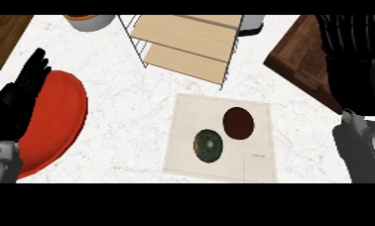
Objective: Pick the squash from the placemat and place it in the tiered shelf
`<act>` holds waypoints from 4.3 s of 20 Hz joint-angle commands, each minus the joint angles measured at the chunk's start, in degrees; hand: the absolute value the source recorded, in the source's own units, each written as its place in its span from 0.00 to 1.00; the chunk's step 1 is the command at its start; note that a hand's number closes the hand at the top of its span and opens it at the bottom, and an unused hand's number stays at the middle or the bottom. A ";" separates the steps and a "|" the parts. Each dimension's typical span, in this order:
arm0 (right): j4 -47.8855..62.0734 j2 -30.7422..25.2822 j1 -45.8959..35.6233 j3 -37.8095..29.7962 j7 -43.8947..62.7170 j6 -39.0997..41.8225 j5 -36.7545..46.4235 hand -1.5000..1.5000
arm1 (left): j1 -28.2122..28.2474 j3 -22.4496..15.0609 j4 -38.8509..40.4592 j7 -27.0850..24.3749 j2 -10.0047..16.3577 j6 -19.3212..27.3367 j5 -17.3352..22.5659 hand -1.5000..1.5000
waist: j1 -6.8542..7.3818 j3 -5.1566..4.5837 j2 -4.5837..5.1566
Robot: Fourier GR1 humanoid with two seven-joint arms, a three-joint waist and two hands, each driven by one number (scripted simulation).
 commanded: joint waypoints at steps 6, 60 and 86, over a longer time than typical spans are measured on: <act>1.65 11.78 1.12 27.51 4.83 -11.82 24.80 1.00 | 4.28 1.73 6.51 -2.12 -1.95 -2.76 3.11 0.50 | 3.53 -0.97 -0.38; 6.92 20.30 8.30 39.07 69.36 22.00 97.28 0.00 | 7.42 5.20 12.77 -7.55 -7.98 -7.85 1.60 0.50 | 1.48 -0.56 -0.48; 16.64 20.31 4.64 38.12 62.10 13.63 101.10 1.00 | 9.82 8.02 8.41 -6.17 -10.47 -11.54 -2.58 0.50 | 1.69 -0.55 -0.50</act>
